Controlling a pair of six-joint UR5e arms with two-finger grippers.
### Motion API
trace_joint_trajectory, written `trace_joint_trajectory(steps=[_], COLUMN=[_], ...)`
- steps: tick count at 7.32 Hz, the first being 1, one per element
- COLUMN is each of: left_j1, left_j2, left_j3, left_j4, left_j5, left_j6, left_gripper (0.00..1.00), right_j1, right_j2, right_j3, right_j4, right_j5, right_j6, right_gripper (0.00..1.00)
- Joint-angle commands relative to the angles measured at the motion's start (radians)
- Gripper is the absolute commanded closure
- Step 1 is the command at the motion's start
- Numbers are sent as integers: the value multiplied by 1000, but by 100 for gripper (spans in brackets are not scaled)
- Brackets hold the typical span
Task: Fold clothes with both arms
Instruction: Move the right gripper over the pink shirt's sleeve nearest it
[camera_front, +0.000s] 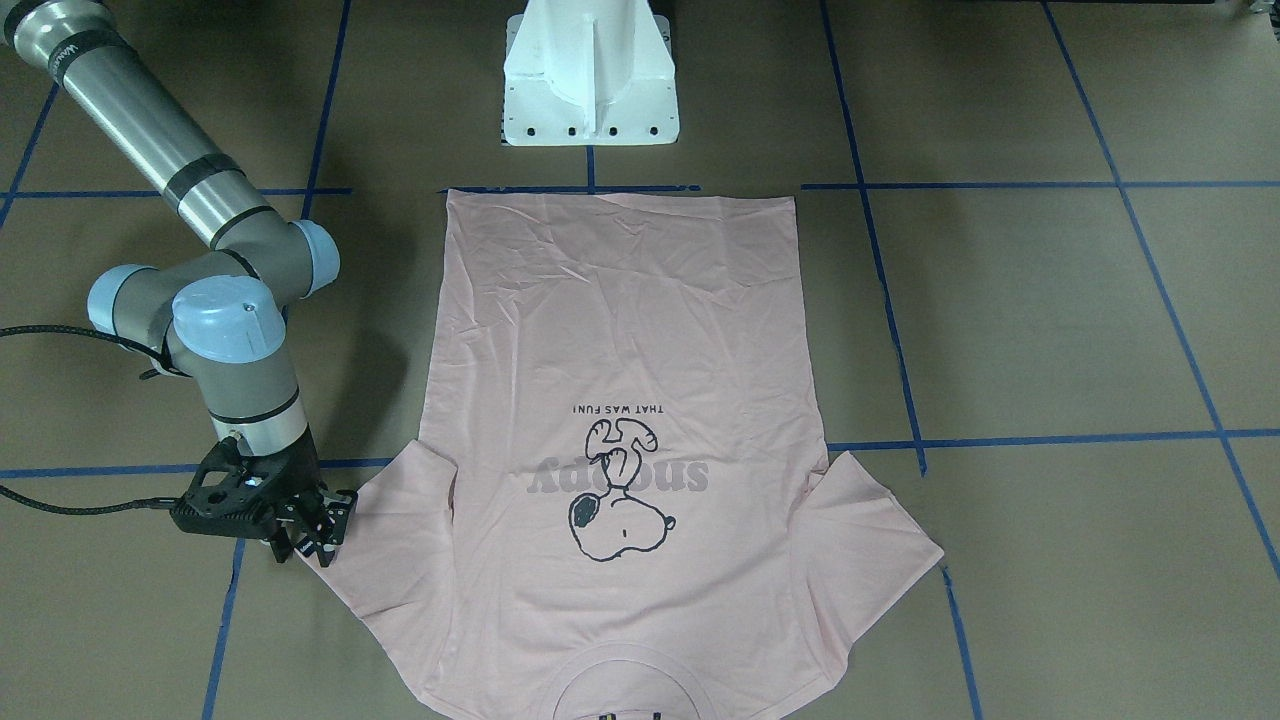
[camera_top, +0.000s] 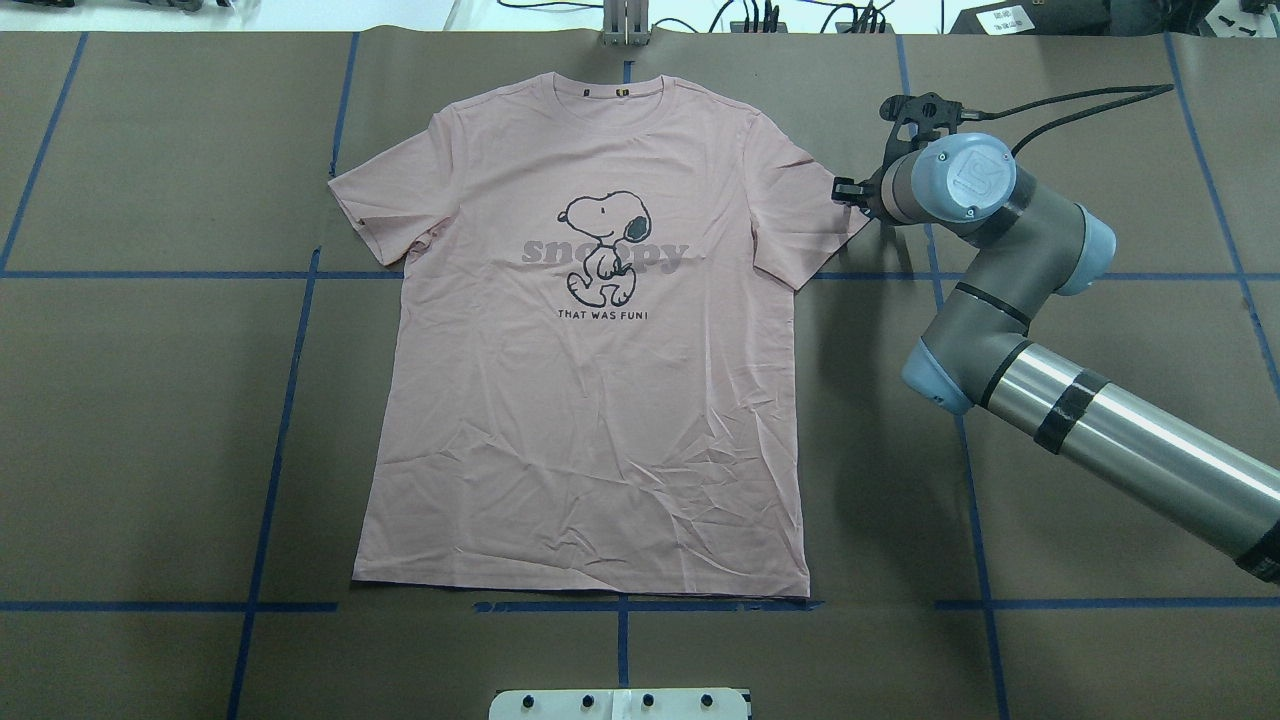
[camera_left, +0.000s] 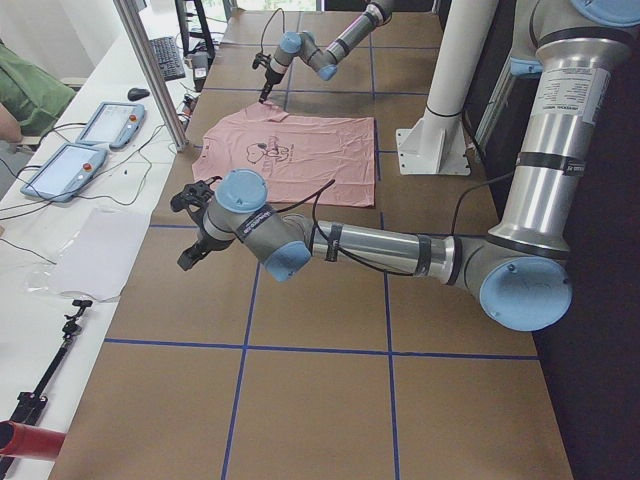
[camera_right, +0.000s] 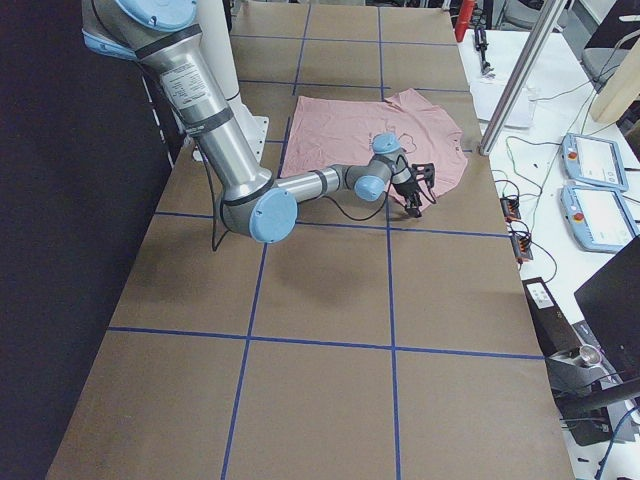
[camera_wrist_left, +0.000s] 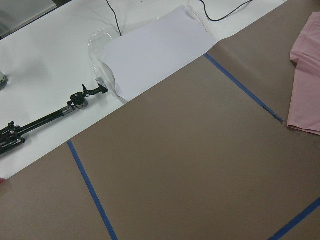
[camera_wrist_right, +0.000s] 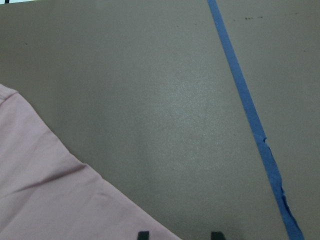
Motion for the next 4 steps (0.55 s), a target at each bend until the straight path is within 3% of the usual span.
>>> trace_joint_trajectory(steps=[1, 3, 4], left_j1=[0, 0, 0], left_j2=[2, 2, 4], left_j3=[0, -1, -2], left_j4=[0, -2, -2], left_j5=[0, -2, -2], left_j6=[1, 1, 1], left_gripper=[0, 0, 0], right_j1=[0, 0, 0], right_j2=[4, 26, 64], right_j3=[2, 8, 16], right_j4=[-1, -13, -72], right_j5=[1, 7, 7], right_j6=[12, 15, 22], right_gripper=[100, 100, 100])
